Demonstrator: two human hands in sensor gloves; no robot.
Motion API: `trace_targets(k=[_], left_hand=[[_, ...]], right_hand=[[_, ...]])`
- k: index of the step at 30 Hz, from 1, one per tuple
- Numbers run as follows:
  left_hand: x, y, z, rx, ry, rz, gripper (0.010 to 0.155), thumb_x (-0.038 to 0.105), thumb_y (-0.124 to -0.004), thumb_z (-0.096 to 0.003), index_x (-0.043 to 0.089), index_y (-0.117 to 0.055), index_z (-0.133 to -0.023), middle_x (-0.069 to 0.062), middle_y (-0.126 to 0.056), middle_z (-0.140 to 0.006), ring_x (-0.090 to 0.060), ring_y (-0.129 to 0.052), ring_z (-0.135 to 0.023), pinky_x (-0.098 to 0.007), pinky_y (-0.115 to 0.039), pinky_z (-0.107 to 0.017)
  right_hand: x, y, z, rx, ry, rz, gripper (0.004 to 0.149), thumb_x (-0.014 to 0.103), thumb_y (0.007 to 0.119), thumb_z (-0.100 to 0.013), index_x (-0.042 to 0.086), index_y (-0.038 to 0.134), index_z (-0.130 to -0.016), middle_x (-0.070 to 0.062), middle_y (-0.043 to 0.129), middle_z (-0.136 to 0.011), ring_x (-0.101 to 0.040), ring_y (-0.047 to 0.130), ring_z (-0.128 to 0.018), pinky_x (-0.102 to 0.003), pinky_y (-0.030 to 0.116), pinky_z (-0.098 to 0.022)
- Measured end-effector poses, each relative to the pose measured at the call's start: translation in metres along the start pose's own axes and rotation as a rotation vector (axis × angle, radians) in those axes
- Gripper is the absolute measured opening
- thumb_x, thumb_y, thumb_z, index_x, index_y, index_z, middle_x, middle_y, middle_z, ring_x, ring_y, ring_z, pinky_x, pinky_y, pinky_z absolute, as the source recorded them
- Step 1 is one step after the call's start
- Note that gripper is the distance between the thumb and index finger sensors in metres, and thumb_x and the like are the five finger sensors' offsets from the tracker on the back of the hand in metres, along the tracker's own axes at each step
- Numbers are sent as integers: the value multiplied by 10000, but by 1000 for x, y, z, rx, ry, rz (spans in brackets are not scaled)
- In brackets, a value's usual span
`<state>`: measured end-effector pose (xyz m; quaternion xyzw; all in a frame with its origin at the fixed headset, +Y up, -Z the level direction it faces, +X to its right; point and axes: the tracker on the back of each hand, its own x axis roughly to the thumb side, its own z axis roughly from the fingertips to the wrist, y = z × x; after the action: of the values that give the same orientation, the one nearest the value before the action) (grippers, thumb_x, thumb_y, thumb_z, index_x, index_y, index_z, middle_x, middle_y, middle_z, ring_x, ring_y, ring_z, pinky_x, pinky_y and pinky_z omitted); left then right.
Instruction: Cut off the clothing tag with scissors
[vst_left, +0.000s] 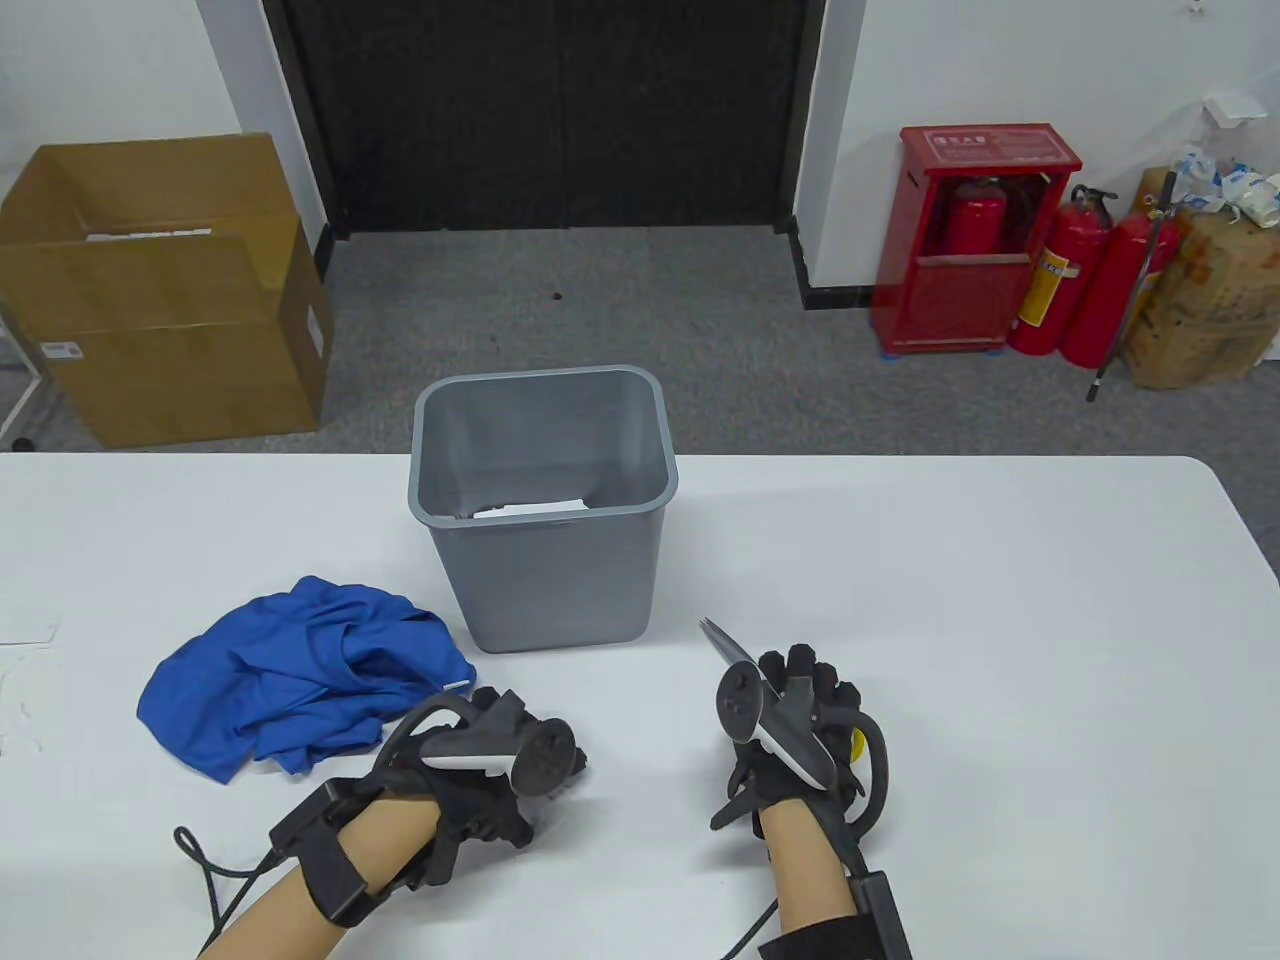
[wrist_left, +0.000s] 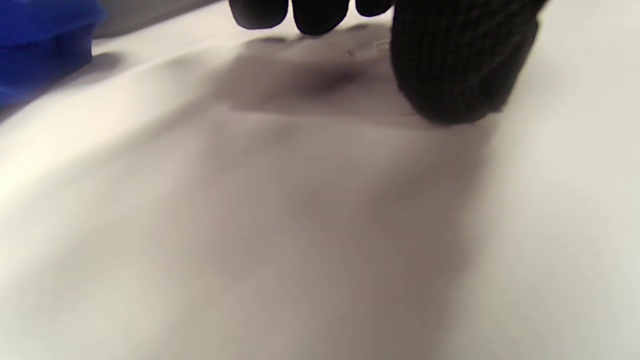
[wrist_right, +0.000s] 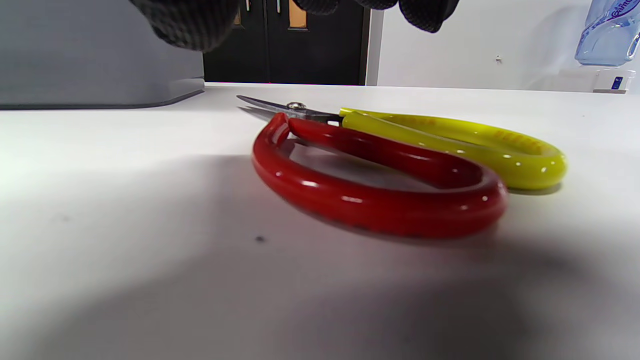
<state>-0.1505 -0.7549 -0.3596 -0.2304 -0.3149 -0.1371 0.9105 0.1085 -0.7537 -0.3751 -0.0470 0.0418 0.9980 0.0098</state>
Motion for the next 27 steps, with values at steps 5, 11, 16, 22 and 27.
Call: trace_targets(k=[5, 11, 16, 22, 27], left_hand=[[1, 2, -5, -2, 12, 34, 862, 495, -937, -411, 404, -464, -1125, 128, -503, -1187, -176, -628, -1140, -670, -397, -855], [8, 3, -7, 0, 26, 37, 784, 443, -934, -426, 364, -531, -1094, 98, -657, -1065, -178, -702, -1054, -679, -402, -845], [8, 4, -8, -8, 36, 52, 719, 429, -933, -424, 355, -598, -1056, 89, -701, -1013, -190, -737, -1002, -693, -400, -837], [7, 3, -8, -5, 50, 61, 702, 426, -920, -410, 362, -606, -1034, 97, -716, -994, -190, -747, -972, -696, -414, -830], [6, 2, -4, 37, 24, 71, 632, 432, -925, -410, 404, -619, -963, 120, -646, -1073, -185, -716, -1021, -656, -459, -836]], right_hand=[[2, -1, 0, -1, -11, 12, 757, 516, 645, -458, 119, 372, -1041, -219, 348, -1090, -505, 501, -964, -677, 411, -653], [4, -1, 0, -3, -18, 13, 756, 516, 645, -458, 117, 376, -1041, -219, 348, -1090, -506, 502, -963, -676, 412, -654], [5, 1, 0, 6, -18, 21, 754, 516, 646, -456, 119, 382, -1040, -219, 349, -1090, -506, 502, -963, -676, 412, -653], [6, 0, 1, 9, -19, 23, 751, 517, 645, -458, 118, 387, -1040, -220, 346, -1090, -506, 502, -962, -677, 411, -653], [7, 0, 2, 11, -23, 24, 751, 516, 645, -457, 118, 389, -1039, -220, 347, -1090, -505, 503, -962, -676, 412, -654]])
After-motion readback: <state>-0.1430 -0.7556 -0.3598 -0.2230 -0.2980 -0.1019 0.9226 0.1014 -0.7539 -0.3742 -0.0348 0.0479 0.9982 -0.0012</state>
